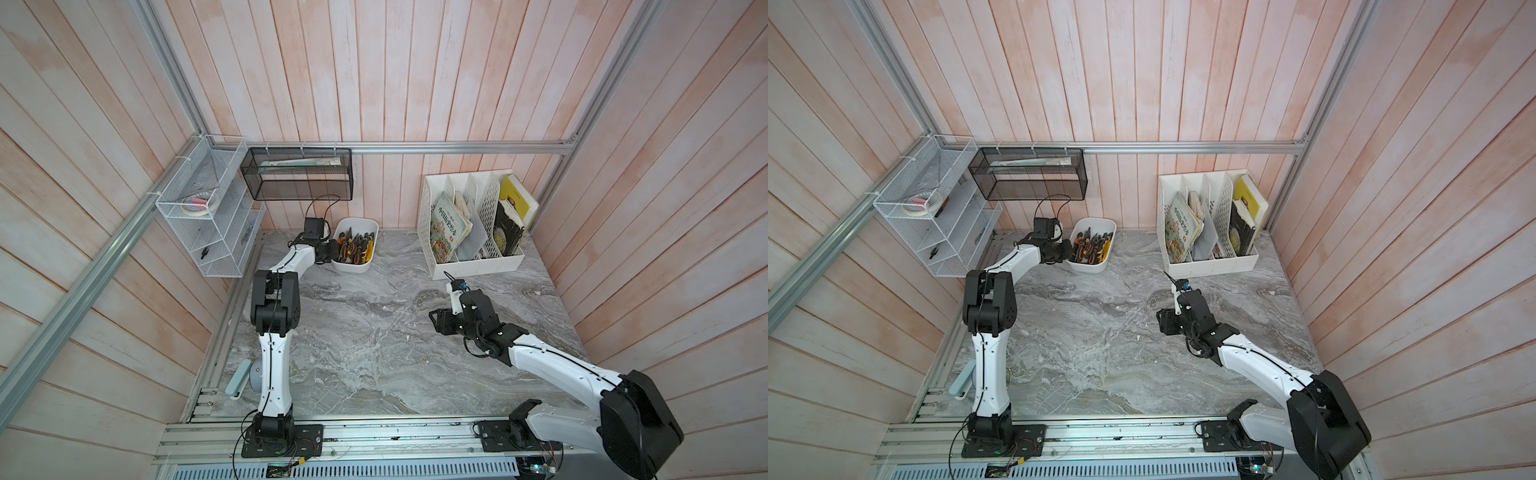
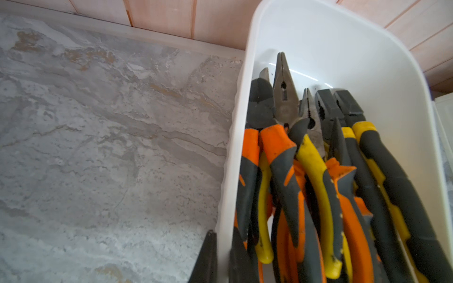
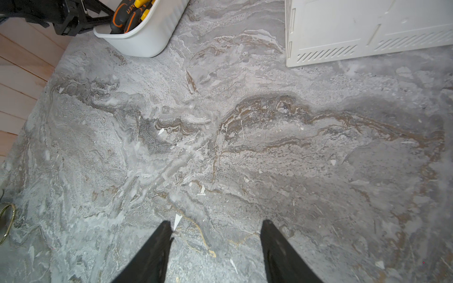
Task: Take the pliers out of the storage box
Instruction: Move the storage box to the center of the board.
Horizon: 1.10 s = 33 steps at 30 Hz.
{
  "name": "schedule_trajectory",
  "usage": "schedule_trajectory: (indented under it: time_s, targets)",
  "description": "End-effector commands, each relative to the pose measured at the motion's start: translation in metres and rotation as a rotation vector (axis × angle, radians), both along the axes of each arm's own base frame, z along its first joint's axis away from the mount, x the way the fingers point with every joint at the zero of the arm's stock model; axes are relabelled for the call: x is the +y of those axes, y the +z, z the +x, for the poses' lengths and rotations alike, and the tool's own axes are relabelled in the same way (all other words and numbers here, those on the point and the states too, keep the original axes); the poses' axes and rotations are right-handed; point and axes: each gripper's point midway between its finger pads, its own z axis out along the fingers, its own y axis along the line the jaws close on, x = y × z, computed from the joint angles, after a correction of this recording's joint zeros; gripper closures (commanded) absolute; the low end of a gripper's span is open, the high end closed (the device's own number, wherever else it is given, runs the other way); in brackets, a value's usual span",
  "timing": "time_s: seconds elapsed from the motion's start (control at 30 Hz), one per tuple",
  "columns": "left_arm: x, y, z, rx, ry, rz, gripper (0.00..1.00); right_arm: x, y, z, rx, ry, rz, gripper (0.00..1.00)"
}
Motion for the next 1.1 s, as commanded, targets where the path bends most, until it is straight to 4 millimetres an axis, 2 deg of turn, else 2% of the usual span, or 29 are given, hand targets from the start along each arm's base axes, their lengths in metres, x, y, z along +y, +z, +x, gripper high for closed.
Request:
schedule_trajectory:
  time_s: [0.0, 0.13, 0.23, 0.33, 0.53, 0.77, 0.93, 1.07]
  targets:
    - [0.001, -0.018, -0.003, 0.058, 0.032, -0.021, 1.00, -0.005, 0.003, -0.005, -0.002, -0.021, -0.003, 0.39]
    - [-0.005, -0.020, -0.018, 0.102, 0.024, -0.045, 1.00, -0.007, 0.009, -0.006, -0.014, -0.027, 0.008, 0.39]
    - [-0.011, -0.020, -0.042, 0.139, 0.033, -0.082, 1.00, -0.007, 0.012, -0.008, -0.011, -0.035, 0.020, 0.39]
    - [-0.019, -0.024, -0.079, 0.178, 0.050, -0.111, 1.00, -0.008, 0.016, -0.010, -0.013, -0.045, 0.041, 0.39]
    - [-0.034, -0.026, -0.173, 0.239, 0.091, -0.163, 1.00, -0.008, 0.026, -0.016, -0.004, -0.063, 0.083, 0.39]
    - [-0.034, -0.023, -0.278, 0.327, 0.174, -0.190, 1.00, -0.004, 0.021, -0.033, 0.088, -0.038, 0.001, 0.37]
    - [-0.029, -0.011, -0.335, 0.331, 0.227, -0.217, 1.00, 0.009, 0.021, -0.057, 0.139, -0.018, 0.057, 0.35]
    - [-0.027, 0.006, -0.368, 0.315, 0.250, -0.224, 1.00, 0.027, 0.037, -0.074, 0.132, 0.011, 0.174, 0.35]
